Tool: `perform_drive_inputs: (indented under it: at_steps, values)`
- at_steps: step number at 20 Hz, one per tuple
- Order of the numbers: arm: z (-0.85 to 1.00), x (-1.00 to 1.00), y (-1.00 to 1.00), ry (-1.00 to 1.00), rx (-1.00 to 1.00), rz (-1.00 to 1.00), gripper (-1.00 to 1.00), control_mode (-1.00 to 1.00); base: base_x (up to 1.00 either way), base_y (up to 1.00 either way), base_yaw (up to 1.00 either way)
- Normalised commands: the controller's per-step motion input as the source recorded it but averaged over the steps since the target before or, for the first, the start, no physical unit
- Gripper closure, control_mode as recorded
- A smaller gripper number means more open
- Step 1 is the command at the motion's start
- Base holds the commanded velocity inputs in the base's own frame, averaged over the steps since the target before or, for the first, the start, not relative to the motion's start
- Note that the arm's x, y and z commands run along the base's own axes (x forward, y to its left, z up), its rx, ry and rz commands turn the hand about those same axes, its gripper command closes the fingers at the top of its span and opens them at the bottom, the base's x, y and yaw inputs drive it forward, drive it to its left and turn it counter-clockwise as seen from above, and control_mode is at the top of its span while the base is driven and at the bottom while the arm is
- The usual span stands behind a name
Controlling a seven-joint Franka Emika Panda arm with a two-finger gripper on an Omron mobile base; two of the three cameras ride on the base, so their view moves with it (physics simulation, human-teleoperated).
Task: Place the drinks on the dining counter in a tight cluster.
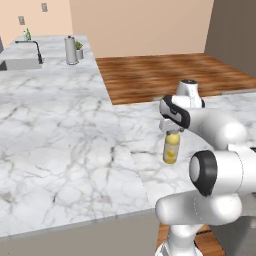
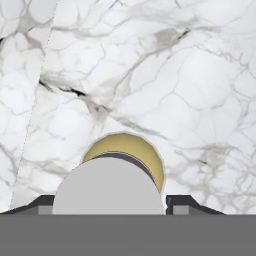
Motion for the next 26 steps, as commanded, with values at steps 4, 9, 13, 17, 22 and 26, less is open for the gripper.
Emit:
perform_drive_inputs:
  at_steps: [4, 9, 13, 17, 22, 26]
  values:
    - [-0.12, 0.0, 0.0, 0.07, 0.0, 0.0, 1.0, -1.0, 0.0, 0.0, 0.0]
    - [-0.15, 0.0, 0.0, 0.07, 0.0, 0.0, 1.0, -1.0, 0.0, 0.0, 0.0]
    - [-0.15, 0.0, 0.0, 0.02, 0.0, 0.0, 1.0, -1.0, 0.0, 0.0, 0.0]
    - [-0.04, 0.0, 0.0, 0.0, 0.0, 0.0, 1.0, -1.0, 0.0, 0.0, 0.0]
    - [0.0, 0.0, 0.0, 0.0, 0.0, 0.0, -1.0, -1.0, 0.0, 0.0, 0.0]
    - [0.0, 0.0, 0.0, 0.0, 0.0, 0.0, -1.0, -1.0, 0.0, 0.0, 0.0]
